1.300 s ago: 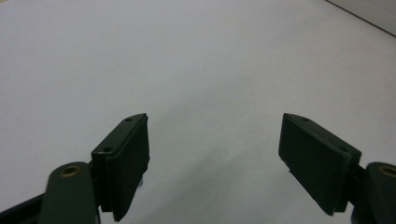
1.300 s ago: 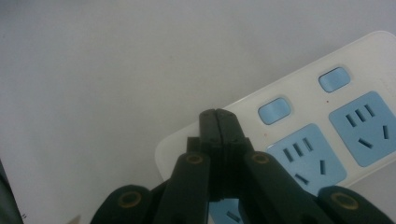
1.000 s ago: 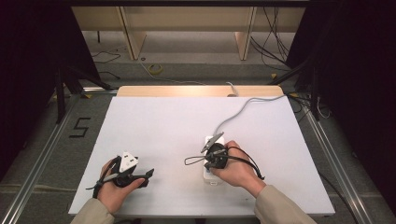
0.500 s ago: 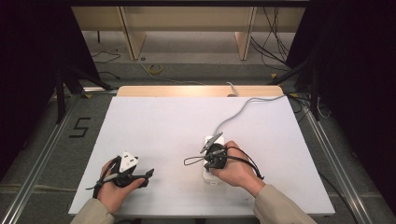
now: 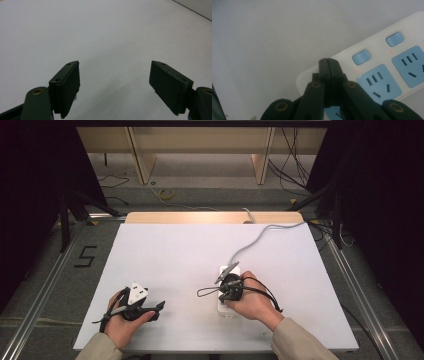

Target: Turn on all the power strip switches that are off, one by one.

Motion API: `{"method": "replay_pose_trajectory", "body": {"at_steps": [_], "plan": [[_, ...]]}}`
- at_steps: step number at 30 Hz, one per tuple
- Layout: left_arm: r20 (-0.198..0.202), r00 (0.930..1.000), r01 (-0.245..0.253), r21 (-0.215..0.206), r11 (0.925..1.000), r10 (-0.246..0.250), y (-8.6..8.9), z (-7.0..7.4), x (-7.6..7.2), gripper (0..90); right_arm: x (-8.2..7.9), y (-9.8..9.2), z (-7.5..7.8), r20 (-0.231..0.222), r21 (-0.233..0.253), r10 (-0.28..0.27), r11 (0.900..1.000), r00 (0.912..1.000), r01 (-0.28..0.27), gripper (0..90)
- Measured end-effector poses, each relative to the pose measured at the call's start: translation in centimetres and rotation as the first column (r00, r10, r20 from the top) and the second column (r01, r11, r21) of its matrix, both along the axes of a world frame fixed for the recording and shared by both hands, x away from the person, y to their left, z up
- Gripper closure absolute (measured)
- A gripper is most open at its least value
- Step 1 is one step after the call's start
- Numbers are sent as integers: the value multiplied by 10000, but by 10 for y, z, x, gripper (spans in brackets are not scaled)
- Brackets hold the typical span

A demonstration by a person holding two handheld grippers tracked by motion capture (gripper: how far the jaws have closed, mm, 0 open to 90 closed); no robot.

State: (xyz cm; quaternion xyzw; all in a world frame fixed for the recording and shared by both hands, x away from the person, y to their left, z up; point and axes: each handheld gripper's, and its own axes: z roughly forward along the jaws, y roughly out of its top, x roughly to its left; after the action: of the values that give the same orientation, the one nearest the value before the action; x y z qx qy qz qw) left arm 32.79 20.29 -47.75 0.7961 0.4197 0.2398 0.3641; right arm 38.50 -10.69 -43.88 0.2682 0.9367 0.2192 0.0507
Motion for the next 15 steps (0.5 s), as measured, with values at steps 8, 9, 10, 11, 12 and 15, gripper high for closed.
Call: {"method": "replay_pose_trajectory", "body": {"at_steps": [8,9,10,11,12,15], "plan": [[5,10000,-12,-23,10000,12,0,0,0,246,1,-1,0,-184,84,-83,9999,9998,85,900],[5,10000,-16,-26,10000,16,0,0,0,246,1,-1,0,-175,70,-91,9999,9998,92,900],[-7,10000,11,15,10000,-11,0,0,0,246,1,0,0,-170,58,-90,9999,9998,91,900],[-5,10000,8,17,10000,-8,0,0,0,246,1,0,0,-164,44,-93,9999,9998,94,900],[-5,10000,8,17,10000,-8,0,0,0,246,1,0,0,-164,44,-93,9999,9998,94,900],[-6,10000,9,9,10000,-9,-1,0,0,247,0,0,-1,-82,11,-87,10000,9999,87,900]]}}
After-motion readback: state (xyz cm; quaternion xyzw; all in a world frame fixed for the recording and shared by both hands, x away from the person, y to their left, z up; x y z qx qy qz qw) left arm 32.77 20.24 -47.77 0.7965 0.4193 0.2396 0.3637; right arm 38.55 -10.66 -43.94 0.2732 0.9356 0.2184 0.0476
